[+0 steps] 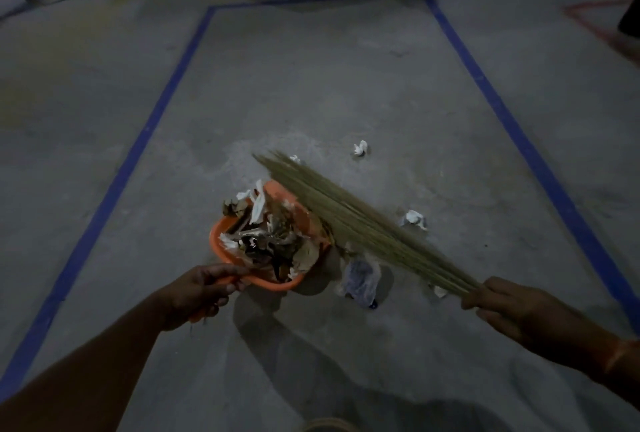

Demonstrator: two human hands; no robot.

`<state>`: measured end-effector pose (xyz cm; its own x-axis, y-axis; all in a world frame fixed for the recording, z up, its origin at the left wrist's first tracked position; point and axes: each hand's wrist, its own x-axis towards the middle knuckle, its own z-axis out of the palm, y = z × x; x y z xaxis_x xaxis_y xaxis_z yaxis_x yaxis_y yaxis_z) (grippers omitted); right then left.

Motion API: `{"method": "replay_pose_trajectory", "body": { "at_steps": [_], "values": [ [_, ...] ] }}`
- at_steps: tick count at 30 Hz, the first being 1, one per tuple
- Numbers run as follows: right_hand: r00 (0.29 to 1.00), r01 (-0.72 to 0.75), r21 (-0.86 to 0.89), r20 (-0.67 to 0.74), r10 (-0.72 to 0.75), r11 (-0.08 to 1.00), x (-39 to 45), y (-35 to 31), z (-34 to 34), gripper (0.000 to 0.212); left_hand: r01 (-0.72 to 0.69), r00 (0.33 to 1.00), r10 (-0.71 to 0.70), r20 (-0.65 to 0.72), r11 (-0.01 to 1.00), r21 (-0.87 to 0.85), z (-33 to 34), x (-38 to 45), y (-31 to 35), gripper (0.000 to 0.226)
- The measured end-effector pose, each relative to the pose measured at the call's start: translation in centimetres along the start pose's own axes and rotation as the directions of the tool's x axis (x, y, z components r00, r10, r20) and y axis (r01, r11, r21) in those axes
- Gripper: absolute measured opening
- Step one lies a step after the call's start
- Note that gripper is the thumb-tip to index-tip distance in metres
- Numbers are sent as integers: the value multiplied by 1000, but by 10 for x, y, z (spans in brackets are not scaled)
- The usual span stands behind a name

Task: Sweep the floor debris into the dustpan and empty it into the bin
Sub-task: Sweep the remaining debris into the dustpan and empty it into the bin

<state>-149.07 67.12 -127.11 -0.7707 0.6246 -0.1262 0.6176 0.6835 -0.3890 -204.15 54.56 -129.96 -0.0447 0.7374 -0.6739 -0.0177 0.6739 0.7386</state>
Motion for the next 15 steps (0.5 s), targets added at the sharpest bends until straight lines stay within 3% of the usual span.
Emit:
{"method": "replay_pose_trajectory", "body": {
  "at_steps": [3,15],
  "values": [
    [997,-77,-20,4,77,997,-10,-1,-9,29,-23,1000,23,-14,1000,-7,-9,-21,-10,38],
    [947,-294,165,-82,310,941,-45,-32,-14,43,-1,1000,1,-7,999,40,-29,-125,-74,35]
  ]
}}
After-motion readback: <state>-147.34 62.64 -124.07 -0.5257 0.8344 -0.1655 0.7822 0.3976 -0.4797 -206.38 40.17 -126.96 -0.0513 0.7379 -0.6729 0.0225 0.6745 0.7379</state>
